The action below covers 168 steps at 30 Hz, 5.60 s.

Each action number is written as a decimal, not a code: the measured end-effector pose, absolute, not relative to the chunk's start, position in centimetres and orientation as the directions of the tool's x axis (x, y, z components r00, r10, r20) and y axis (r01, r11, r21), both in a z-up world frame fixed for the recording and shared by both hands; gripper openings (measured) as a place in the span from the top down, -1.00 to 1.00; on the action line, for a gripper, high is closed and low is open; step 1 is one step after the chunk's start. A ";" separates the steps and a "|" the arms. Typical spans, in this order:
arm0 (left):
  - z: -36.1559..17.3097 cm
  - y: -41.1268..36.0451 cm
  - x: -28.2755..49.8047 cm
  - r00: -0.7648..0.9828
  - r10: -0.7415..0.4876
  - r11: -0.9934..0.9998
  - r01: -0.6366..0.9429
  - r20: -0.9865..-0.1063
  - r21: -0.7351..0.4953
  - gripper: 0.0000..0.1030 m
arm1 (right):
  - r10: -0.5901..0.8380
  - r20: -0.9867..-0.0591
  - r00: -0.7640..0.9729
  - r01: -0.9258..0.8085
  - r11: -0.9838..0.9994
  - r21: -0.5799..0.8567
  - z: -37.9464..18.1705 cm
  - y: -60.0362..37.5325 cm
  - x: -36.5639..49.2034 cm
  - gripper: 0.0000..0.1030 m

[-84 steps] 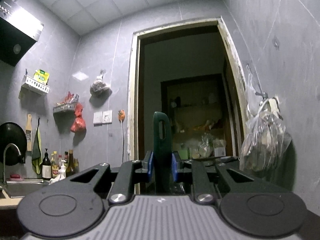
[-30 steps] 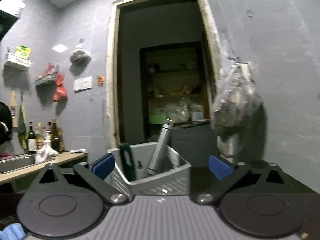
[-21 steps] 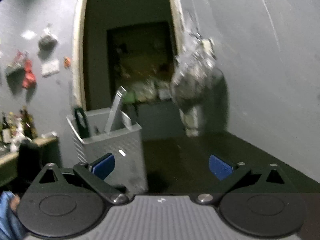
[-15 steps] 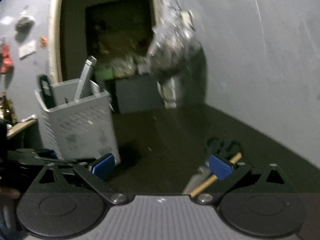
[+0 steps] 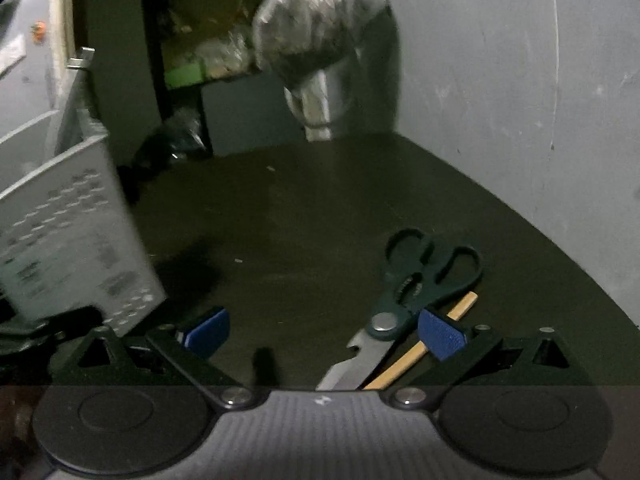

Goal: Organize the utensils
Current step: 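Move the right tool back down to the dark green scissors, then grasp the dark green scissors by their handles with the right tool, then lift the scissors with the right tool and carry them over the caddy, then lower the scissors blades-first into the caddy with the right tool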

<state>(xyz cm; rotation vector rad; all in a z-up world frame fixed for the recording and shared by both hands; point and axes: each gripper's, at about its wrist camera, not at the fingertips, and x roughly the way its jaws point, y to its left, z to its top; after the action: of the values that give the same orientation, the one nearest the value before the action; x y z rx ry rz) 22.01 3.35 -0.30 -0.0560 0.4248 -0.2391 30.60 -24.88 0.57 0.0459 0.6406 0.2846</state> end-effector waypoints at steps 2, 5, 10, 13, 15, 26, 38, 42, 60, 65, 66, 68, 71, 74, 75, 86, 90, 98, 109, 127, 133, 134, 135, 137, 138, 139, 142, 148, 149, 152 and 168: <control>-0.3 3.4 22.1 0.884 -0.243 0.970 0.219 -0.401 -0.104 -0.50 | 0.264 -0.596 0.759 -0.229 0.964 0.135 0.4 -25.0 31.5 -0.99; -0.4 3.4 22.1 0.883 -0.243 0.970 0.220 -0.400 -0.104 -0.50 | 0.275 -0.601 0.751 -0.242 0.961 0.136 0.4 -24.9 31.9 -0.99; -0.4 3.5 22.1 0.883 -0.246 0.969 0.221 -0.400 -0.109 -0.50 | 0.233 -0.611 0.757 -0.190 0.972 0.135 -0.1 -24.5 32.4 -0.73; -0.4 3.5 22.1 0.883 -0.245 0.970 0.220 -0.400 -0.108 -0.50 | 0.214 -0.598 0.773 -0.167 0.977 0.134 -0.3 -24.4 31.9 -0.57; -0.5 3.6 22.1 0.883 -0.246 0.969 0.220 -0.400 -0.109 -0.50 | 0.218 -0.595 0.774 -0.170 0.976 0.137 -0.4 -24.1 31.5 -0.40; -0.6 3.7 22.2 0.883 -0.247 0.969 0.221 -0.399 -0.110 -0.50 | 0.342 -0.584 0.736 -0.329 0.935 0.132 0.0 -22.2 29.0 0.44; -0.6 3.8 22.3 0.882 -0.249 0.968 0.223 -0.399 -0.112 -0.50 | 0.379 -0.599 0.706 -0.463 0.886 0.015 2.6 -20.0 28.2 -0.07; -0.6 3.9 22.3 0.882 -0.251 0.968 0.224 -0.399 -0.114 -0.50 | 0.376 -0.595 0.710 -0.452 0.892 0.025 3.4 -19.0 30.9 -0.20; -0.8 4.0 22.5 0.882 -0.254 0.967 0.226 -0.398 -0.115 -0.50 | 0.309 -0.666 0.678 -0.402 0.915 0.015 1.5 -16.7 37.4 0.34; -0.9 4.1 22.4 0.881 -0.257 0.966 0.229 -0.397 -0.117 -0.50 | 0.310 -0.680 0.664 -0.391 0.920 0.038 1.8 -16.7 38.0 0.38; -0.9 4.1 22.4 0.881 -0.259 0.966 0.230 -0.397 -0.119 -0.50 | 0.321 -0.677 0.663 -0.392 0.918 0.052 1.8 -16.9 38.1 0.38; -0.9 4.1 22.4 0.881 -0.260 0.966 0.231 -0.396 -0.120 -0.50 | 0.339 -0.657 0.673 -0.391 0.917 0.073 2.0 -17.3 38.0 0.38; -1.0 4.1 22.4 0.881 -0.258 0.966 0.231 -0.396 -0.117 -0.50 | 0.368 -0.605 0.707 -0.401 0.912 0.087 2.6 -17.7 37.1 0.37; -0.9 4.1 22.4 0.881 -0.258 0.966 0.230 -0.396 -0.118 -0.50 | 0.392 -0.535 0.748 -0.421 0.904 0.075 3.6 -18.0 35.7 0.37; -1.0 4.1 22.4 0.881 -0.257 0.966 0.229 -0.396 -0.117 -0.50 | 0.401 -0.502 0.766 -0.428 0.901 0.066 4.0 -18.1 35.1 0.37; -0.8 3.9 22.2 0.883 -0.252 0.968 0.227 -0.397 -0.108 -0.50 | 0.412 -0.123 0.903 -0.415 0.910 -0.001 5.8 -19.5 28.8 0.37; -0.8 3.8 22.2 0.882 -0.252 0.968 0.227 -0.397 -0.108 -0.50 | 0.409 -0.008 0.912 -0.410 0.912 -0.014 6.0 -19.4 27.0 0.37; -0.8 3.8 22.2 0.883 -0.250 0.968 0.226 -0.398 -0.108 -0.50 | 0.400 0.110 0.910 -0.399 0.916 -0.036 5.3 -19.7 23.7 0.37; -0.7 3.3 22.0 0.884 -0.242 0.970 0.220 -0.400 -0.100 -0.50 | 0.431 0.103 0.897 -0.435 0.900 0.020 5.4 -22.1 20.0 0.35; -0.6 3.3 21.8 0.884 -0.241 0.970 0.220 -0.400 -0.099 -0.50 | 0.451 0.078 0.889 -0.456 0.888 0.054 5.9 -23.0 20.2 0.34; -0.6 3.3 21.8 0.884 -0.241 0.970 0.220 -0.400 -0.099 -0.50 | 0.446 0.080 0.891 -0.450 0.893 0.035 5.8 -22.7 20.1 0.37; -0.6 3.3 21.8 0.884 -0.241 0.970 0.220 -0.400 -0.098 -0.50 | 0.447 0.080 0.891 -0.451 0.892 0.035 5.9 -22.7 20.1 0.37; -0.6 3.3 21.8 0.884 -0.241 0.970 0.220 -0.400 -0.098 -0.50 | 0.447 0.084 0.891 -0.450 0.892 0.031 6.0 -22.6 20.2 0.38; -0.6 3.3 21.8 0.884 -0.242 0.970 0.220 -0.400 -0.099 -0.50 | 0.449 0.090 0.889 -0.452 0.892 0.024 6.2 -22.4 20.2 0.38; -0.6 3.3 21.8 0.884 -0.242 0.970 0.221 -0.400 -0.099 -0.50 | 0.451 0.092 0.888 -0.455 0.890 0.023 6.4 -22.4 20.2 0.38; -0.6 3.2 21.8 0.884 -0.242 0.970 0.221 -0.400 -0.099 -0.50 | 0.455 0.093 0.886 -0.458 0.888 0.022 6.6 -22.3 20.3 0.38; -0.6 3.3 21.9 0.884 -0.243 0.970 0.221 -0.400 -0.100 -0.50 | 0.463 0.099 0.881 -0.466 0.885 0.003 7.5 -21.9 20.1 0.38; -0.6 3.5 22.0 0.883 -0.246 0.969 0.224 -0.400 -0.103 -0.50 | 0.495 0.148 0.856 -0.497 0.868 -0.029 10.9 -21.2 19.2 0.38; -0.6 3.5 22.0 0.883 -0.246 0.969 0.224 -0.400 -0.104 -0.50 | 0.499 0.167 0.850 -0.499 0.865 -0.046 11.6 -21.0 18.9 0.38; -0.6 3.5 22.0 0.883 -0.246 0.969 0.223 -0.400 -0.103 -0.50 | 0.511 0.223 0.830 -0.504 0.859 -0.093 13.8 -20.3 18.2 0.37; -0.7 3.4 22.0 0.883 -0.246 0.969 0.225 -0.400 -0.102 -0.50 | 0.624 0.287 0.727 -0.644 0.764 -0.028 17.1 -15.5 21.2 0.37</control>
<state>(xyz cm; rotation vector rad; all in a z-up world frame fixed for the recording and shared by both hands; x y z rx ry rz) 22.02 3.43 -0.68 -0.0528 0.4229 -0.2453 21.19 -15.48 17.11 0.0748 -0.2888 0.6998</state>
